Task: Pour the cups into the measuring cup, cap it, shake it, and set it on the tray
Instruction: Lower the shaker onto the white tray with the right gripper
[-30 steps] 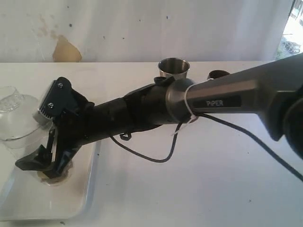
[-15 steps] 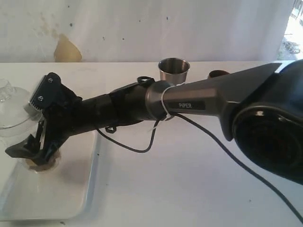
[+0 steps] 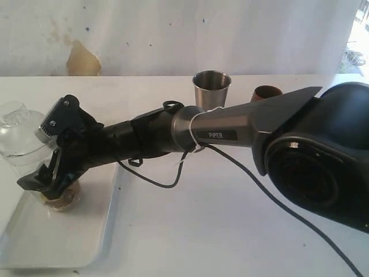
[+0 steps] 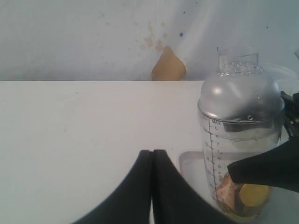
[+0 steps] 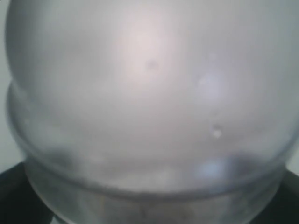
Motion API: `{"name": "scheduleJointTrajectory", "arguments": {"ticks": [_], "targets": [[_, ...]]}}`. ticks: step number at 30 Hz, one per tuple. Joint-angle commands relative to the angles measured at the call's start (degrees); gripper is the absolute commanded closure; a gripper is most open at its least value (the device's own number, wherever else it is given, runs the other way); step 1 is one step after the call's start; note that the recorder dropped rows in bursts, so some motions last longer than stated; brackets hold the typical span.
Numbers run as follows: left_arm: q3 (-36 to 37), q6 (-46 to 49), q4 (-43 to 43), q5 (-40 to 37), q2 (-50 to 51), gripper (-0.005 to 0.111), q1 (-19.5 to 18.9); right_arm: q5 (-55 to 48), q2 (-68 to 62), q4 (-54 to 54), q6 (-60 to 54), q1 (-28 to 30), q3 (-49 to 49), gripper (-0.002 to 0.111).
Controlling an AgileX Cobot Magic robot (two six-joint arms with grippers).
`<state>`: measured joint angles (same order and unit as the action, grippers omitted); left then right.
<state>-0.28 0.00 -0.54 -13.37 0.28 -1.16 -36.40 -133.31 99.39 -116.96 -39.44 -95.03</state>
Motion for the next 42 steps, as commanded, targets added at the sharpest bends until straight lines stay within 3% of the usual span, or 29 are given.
{"name": "scheduleJointTrajectory", "arguments": {"ticks": [1,5,10,13,42], "targets": [[0.3,0.0,0.0,0.0,-0.3,0.107,0.3,-1.2,0.6,0.6,0.2,0.0,-0.3,0.107],[0.3,0.0,0.0,0.0,-0.3,0.107,0.3,-1.4,0.6,0.6,-0.8,-0.5,-0.3,0.085],[0.3,0.0,0.0,0.0,-0.3,0.107,0.3,-2.7,0.6,0.6,-2.5,-0.5,-0.3,0.03],[0.3,0.0,0.0,0.0,-0.3,0.107,0.3,-2.4,0.6,0.6,-2.7,-0.5,-0.3,0.014],[0.3,0.0,0.0,0.0,-0.3,0.107,0.3,-2.4,1.9,-1.0,1.0,1.1,-0.2,0.012]]}}
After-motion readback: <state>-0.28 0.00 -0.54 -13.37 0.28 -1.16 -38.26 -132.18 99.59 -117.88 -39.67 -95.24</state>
